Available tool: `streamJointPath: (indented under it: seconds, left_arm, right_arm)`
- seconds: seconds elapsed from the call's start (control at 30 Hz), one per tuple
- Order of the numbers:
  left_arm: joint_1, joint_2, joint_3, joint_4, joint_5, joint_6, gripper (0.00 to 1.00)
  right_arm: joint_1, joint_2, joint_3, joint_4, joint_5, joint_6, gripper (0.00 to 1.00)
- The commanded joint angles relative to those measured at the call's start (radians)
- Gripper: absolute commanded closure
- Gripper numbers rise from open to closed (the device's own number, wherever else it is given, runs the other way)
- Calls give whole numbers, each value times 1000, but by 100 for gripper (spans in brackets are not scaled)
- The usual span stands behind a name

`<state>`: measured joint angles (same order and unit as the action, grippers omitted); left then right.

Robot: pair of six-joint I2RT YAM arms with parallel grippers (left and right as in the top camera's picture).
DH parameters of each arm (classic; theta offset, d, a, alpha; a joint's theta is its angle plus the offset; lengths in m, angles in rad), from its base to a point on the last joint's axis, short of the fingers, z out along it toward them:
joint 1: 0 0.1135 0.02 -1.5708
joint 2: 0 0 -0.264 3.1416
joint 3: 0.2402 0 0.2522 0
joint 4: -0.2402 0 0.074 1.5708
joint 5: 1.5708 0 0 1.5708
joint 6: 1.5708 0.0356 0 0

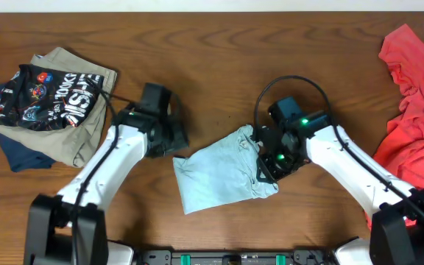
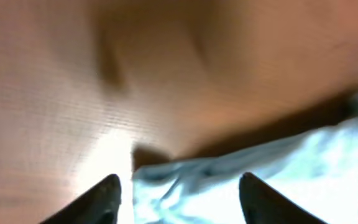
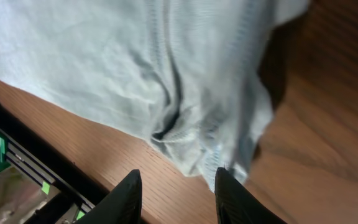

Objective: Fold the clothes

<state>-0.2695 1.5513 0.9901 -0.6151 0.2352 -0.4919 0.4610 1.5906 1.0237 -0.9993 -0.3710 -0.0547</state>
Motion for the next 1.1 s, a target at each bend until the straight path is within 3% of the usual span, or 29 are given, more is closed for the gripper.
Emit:
streamJointPath:
  seconds: [0.0,0.43,0.53,0.67,0.77,0.83,0.93,1.07]
  left_arm:
    - [-1,4,15,39,-27,19,36]
    - [-48,167,9,45,-2,92,36]
    - [-64,199,9,-23,-1,92,36]
    - [-72,224,7,-171,-2,92,36]
    - [-72,225,-2,-254,-1,91,36]
    - [-72,225,-2,-306,0,68,36]
    - [-74,223,-2,-369,33,42,35]
    - [-73,195,0,-382,79,32,36]
  right_arm:
    - [48,9,-14,20,-19,26,64]
    - [80,9,-188,191,-18,140,64]
    - [78,9,-217,232,85,173,63]
    - [67,12,-229,308,346,200,51]
    - [47,16,-229,431,470,199,57]
    - [26,16,-229,533,498,187,61]
    - [-16,16,-222,661,498,177,57]
    - [-50,14,-175,656,493,177,50]
